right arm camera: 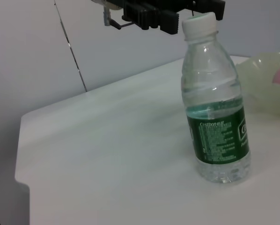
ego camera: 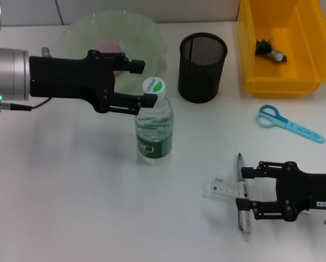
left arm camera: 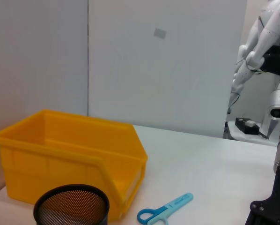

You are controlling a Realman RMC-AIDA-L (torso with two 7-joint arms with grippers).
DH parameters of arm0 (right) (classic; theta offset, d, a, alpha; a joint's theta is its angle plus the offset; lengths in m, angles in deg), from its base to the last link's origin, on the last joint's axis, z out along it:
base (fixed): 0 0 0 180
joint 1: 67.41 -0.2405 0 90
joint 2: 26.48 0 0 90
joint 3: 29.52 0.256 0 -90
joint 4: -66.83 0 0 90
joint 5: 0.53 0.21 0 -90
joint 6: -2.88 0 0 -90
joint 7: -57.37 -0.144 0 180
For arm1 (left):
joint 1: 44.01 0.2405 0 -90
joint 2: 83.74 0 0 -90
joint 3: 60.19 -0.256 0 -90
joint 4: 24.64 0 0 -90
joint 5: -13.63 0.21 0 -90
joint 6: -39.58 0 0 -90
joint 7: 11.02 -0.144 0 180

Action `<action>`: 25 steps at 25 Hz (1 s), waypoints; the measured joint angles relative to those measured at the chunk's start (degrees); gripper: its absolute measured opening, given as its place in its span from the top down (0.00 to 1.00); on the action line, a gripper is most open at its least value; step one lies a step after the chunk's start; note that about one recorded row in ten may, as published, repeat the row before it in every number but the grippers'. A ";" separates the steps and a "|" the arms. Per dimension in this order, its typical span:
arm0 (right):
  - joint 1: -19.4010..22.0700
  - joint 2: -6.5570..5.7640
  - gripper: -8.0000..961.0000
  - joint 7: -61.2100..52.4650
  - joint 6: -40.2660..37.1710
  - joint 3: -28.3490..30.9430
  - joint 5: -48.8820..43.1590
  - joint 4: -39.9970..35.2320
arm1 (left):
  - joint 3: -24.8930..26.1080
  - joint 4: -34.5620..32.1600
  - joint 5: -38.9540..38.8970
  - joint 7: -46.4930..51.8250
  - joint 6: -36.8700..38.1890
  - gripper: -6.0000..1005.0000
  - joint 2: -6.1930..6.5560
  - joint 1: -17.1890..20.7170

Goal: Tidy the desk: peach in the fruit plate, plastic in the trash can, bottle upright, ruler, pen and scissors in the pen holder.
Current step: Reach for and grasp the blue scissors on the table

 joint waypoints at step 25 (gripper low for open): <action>3.19 -0.27 0.22 7.89 -5.98 2.86 5.17 -0.24 | 0.22 3.79 -2.78 -3.14 -0.08 0.23 -0.11 0.84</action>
